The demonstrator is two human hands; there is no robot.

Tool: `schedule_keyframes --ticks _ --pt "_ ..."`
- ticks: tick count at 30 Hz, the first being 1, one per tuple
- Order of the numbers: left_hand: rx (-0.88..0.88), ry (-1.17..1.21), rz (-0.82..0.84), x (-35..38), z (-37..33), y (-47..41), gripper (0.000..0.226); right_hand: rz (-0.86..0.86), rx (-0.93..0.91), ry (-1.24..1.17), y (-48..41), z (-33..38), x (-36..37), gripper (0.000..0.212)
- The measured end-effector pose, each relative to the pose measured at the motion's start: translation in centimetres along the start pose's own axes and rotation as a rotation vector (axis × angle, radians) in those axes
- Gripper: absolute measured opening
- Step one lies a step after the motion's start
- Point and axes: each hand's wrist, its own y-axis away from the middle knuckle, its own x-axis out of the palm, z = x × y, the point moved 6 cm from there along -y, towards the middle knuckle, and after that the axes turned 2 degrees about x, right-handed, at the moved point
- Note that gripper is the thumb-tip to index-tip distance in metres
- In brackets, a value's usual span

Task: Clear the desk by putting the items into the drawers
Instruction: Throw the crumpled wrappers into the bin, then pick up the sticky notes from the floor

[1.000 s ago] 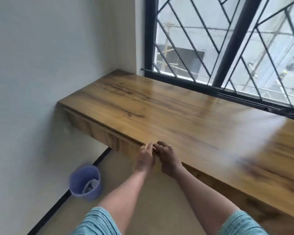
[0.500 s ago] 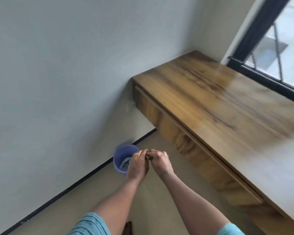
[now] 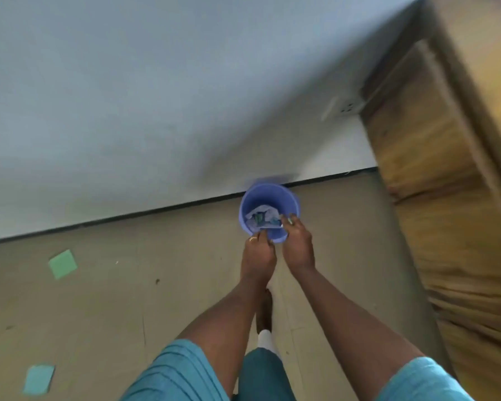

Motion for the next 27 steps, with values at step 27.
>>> schedule_keyframes --ticks 27 --pt "-0.61 0.128 -0.169 -5.5 12.9 4.9 0.045 0.566 -0.459 0.654 2.8 7.8 15.7 0.041"
